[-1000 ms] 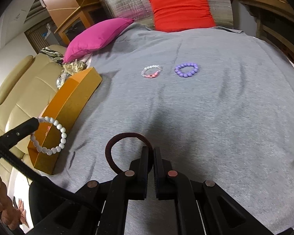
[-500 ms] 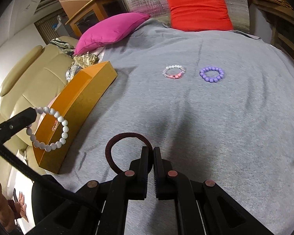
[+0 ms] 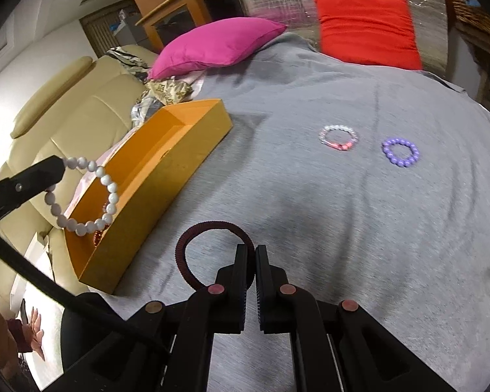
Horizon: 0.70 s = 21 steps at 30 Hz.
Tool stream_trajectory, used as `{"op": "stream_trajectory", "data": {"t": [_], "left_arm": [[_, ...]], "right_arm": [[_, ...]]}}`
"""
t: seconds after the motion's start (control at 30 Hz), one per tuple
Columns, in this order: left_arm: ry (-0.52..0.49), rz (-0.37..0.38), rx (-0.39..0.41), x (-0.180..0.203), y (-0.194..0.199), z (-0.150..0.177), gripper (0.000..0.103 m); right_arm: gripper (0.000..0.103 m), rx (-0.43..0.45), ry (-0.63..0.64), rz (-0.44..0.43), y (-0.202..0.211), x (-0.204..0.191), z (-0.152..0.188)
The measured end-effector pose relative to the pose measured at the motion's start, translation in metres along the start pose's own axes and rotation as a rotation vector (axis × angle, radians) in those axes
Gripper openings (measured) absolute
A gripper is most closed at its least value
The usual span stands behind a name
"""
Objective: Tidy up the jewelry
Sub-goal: 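Lift the white bracelet and dark red hair tie and carry them toward the orange box, then lower both held items into the orange box and open both tools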
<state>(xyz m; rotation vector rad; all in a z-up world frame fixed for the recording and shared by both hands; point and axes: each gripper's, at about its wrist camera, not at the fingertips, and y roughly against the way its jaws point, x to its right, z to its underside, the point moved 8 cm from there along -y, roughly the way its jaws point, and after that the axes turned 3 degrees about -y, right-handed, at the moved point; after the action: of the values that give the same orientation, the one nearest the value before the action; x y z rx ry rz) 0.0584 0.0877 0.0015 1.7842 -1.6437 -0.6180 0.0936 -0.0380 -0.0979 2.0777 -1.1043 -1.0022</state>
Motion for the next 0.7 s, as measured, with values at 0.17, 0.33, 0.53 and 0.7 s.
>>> {"op": "stream_trajectory", "data": {"t": [0.17, 0.33, 0.53, 0.7], "left_arm": [[0.030, -0.015, 0.002, -0.019, -0.002, -0.002, 0.009], [0.085, -0.046, 0.004, -0.051, -0.006, -0.005, 0.009], [0.166, -0.090, 0.000, -0.098, -0.013, -0.006, 0.009], [0.219, -0.120, -0.008, -0.133, -0.021, -0.003, 0.009]], "right_arm": [[0.005, -0.001, 0.013, 0.006, -0.002, -0.004, -0.006], [0.005, 0.008, 0.052, 0.015, -0.001, -0.016, -0.022], [0.005, 0.023, 0.117, 0.003, -0.007, -0.046, -0.054], [0.005, 0.027, 0.182, -0.021, -0.022, -0.084, -0.080]]}}
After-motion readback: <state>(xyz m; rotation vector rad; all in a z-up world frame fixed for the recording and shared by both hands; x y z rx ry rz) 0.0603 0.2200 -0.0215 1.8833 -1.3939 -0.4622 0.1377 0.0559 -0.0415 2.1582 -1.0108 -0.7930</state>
